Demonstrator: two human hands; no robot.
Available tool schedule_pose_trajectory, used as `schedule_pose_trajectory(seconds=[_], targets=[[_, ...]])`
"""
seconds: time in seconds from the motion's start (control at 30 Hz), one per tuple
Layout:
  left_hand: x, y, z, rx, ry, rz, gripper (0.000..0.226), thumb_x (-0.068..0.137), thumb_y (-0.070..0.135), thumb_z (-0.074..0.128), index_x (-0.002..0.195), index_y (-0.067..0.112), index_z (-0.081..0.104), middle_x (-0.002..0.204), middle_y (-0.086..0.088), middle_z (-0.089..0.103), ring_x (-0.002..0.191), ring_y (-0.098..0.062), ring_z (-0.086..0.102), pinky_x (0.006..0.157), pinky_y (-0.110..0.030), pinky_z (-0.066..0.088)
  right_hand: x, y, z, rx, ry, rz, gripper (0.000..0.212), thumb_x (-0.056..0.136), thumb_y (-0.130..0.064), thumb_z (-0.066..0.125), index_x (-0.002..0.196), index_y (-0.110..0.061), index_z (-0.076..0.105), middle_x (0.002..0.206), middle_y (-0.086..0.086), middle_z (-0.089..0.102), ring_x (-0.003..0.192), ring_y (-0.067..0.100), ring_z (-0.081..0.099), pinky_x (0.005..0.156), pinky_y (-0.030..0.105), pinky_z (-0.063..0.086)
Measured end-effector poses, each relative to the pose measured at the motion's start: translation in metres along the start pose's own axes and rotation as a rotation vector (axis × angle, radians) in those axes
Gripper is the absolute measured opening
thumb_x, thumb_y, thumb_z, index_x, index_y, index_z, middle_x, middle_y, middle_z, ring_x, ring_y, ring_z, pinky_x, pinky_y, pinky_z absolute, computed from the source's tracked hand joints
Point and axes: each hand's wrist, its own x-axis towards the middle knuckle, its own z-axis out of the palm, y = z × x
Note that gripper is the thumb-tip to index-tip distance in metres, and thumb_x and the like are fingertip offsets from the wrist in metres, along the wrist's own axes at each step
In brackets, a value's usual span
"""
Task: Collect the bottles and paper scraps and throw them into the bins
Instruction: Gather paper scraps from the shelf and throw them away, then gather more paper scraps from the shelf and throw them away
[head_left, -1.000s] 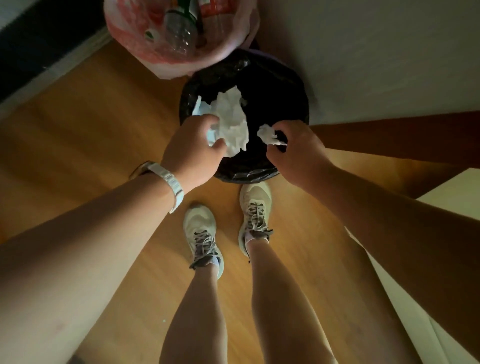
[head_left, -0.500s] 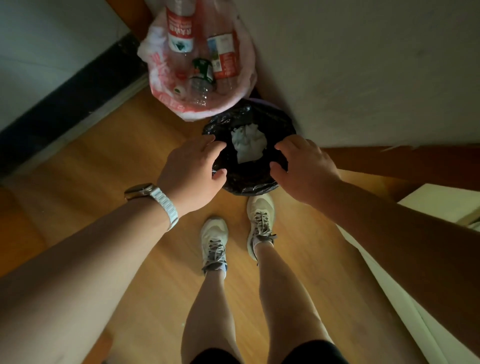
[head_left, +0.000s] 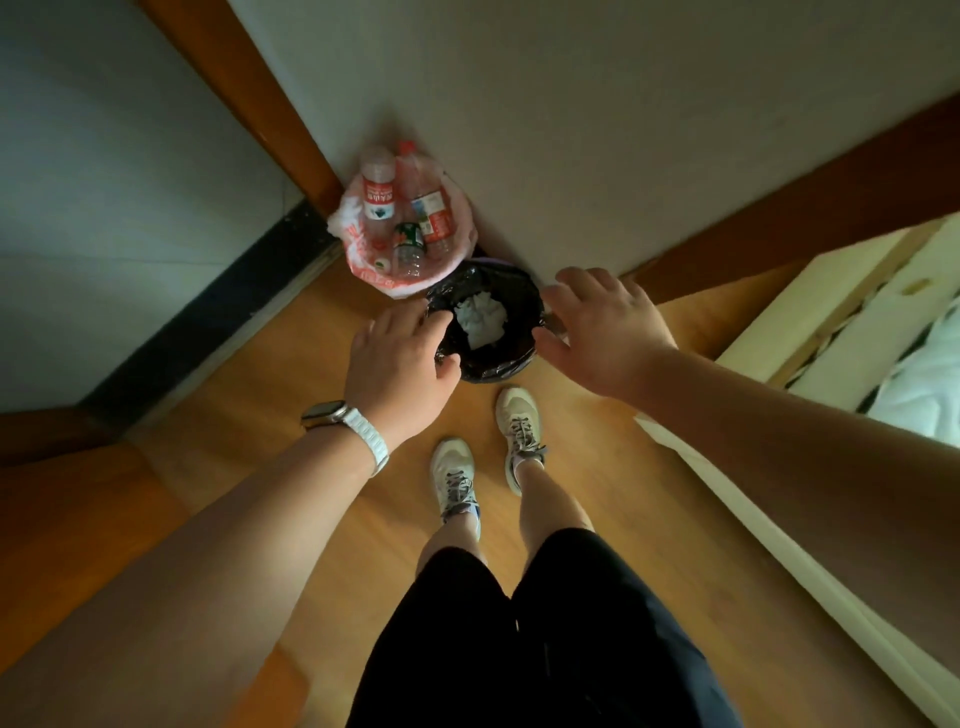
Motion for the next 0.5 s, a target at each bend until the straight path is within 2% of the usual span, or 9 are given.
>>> schedule_pose_trajectory(seconds=[0.2, 0.5], targets=[[-0.047, 0.041, -0.070, 0.033, 0.093, 0.136, 0.045, 0.089, 0.037, 0.060, 0.130, 0.019, 0.059, 0.134, -0.007, 0.055, 0.122, -0.030, 0.048, 0.096, -0.048, 0.041, -0.089, -0.027, -0.063, -0.049, 0.085, 0.048, 0.052, 0.093, -0.052, 0.043, 0.132, -0.019, 0.052, 0.135, 0.005, 0.051, 0.125, 0.030, 0.046, 0.100, 0.044, 0.039], [-0.089, 0.112, -0.131, 0.074, 0.098, 0.353, 0.048, 0.093, 0.041, 0.054, 0.137, 0.021, 0.053, 0.142, -0.008, 0.050, 0.131, -0.030, 0.043, 0.106, -0.051, 0.038, -0.206, -0.038, -0.106, -0.039, 0.250, 0.263, 0.049, 0.093, -0.053, 0.039, 0.128, -0.021, 0.054, 0.128, 0.003, 0.055, 0.120, 0.027, 0.049, 0.096, 0.041, 0.041]])
